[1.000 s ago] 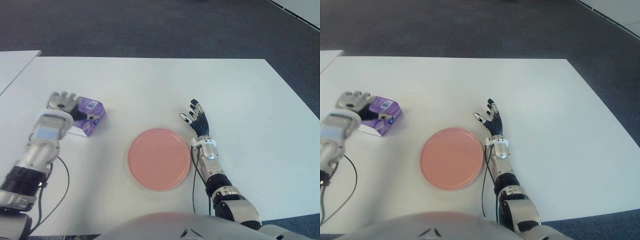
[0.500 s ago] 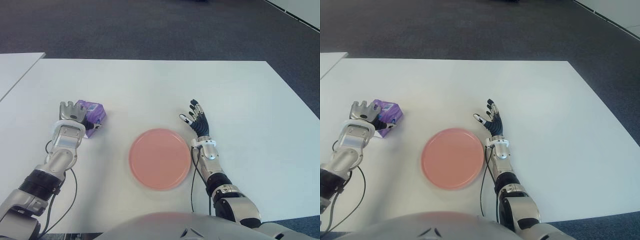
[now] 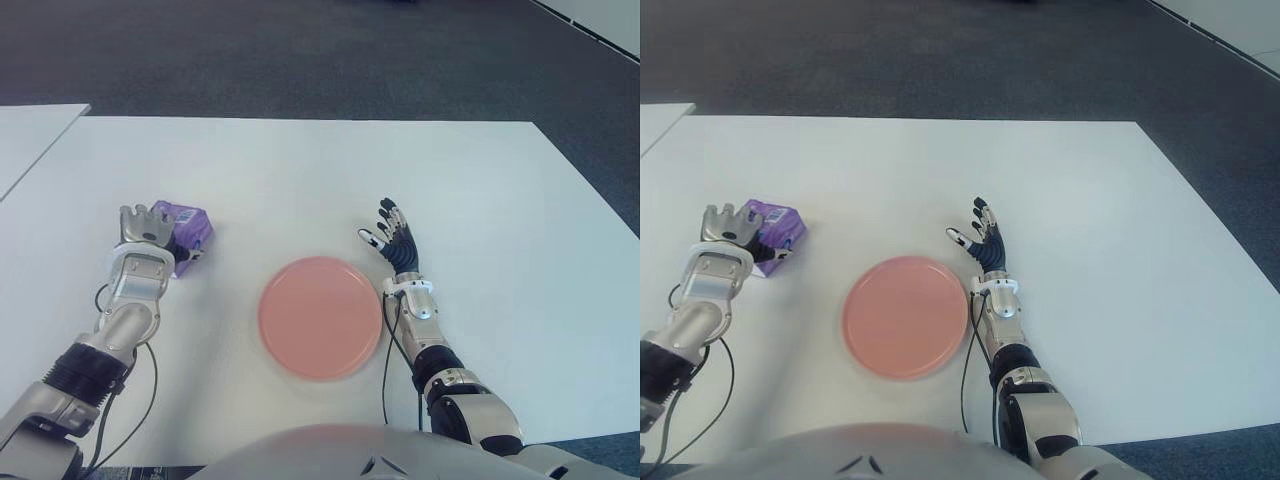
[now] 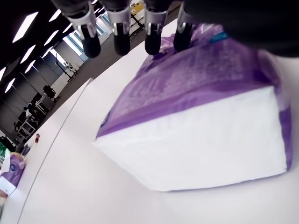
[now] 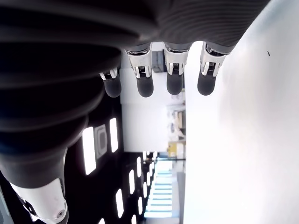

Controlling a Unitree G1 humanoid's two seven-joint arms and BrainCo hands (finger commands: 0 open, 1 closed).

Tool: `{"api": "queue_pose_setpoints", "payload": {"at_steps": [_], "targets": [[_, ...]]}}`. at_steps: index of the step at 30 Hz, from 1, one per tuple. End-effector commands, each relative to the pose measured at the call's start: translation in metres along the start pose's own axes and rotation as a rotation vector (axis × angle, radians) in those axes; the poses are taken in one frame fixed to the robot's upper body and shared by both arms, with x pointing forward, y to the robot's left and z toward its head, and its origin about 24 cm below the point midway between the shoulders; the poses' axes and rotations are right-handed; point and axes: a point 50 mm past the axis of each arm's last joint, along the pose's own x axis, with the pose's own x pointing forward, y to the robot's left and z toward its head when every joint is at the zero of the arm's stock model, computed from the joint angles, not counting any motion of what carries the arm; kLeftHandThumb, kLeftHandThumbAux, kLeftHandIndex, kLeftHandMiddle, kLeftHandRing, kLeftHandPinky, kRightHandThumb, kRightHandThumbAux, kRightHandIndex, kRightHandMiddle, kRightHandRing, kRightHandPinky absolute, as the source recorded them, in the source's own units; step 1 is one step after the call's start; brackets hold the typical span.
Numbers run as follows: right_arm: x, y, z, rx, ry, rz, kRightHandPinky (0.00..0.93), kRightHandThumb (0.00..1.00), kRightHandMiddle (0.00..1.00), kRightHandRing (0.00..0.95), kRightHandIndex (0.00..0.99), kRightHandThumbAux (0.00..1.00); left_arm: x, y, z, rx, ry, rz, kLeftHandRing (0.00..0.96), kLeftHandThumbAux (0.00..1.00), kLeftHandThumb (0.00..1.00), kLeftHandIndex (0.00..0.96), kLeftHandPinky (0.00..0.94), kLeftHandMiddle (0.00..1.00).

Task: Put the tissue paper into the plate.

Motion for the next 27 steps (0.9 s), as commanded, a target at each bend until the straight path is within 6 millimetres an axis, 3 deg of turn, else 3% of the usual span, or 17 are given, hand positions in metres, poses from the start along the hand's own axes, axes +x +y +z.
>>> {"api": "queue_pose_setpoints", "payload": {"at_steps": [1, 20, 27], "targets": [[-0.0450, -0.0074, -0.0498, 0.013, 0.266, -0.041, 0.000, 0.000, 0.000, 0.000, 0.000, 0.737, -0.0081, -0.0202, 0.0194, 0.010, -0.079, -0.108, 0.000, 0.061, 0.058, 0.000, 0.000, 0.000], [-0.0459, -0.0086, -0.0502, 0.011, 0.269, -0.039, 0.000, 0.000, 0.000, 0.000, 0.000, 0.724, -0.0139, -0.0165, 0.0170, -0.112, -0.076, 0.014, 0.000, 0.087, 0.046, 0.000, 0.000, 0.000], [-0.0468, -0.0102, -0.0496, 0.019, 0.260, -0.040, 0.000, 0.000, 0.000, 0.000, 0.000, 0.723, -0.0149, -0.0252, 0.0238, -0.201, -0.055, 0.039, 0.000, 0.135, 0.062, 0.000, 0.000, 0.000]]}}
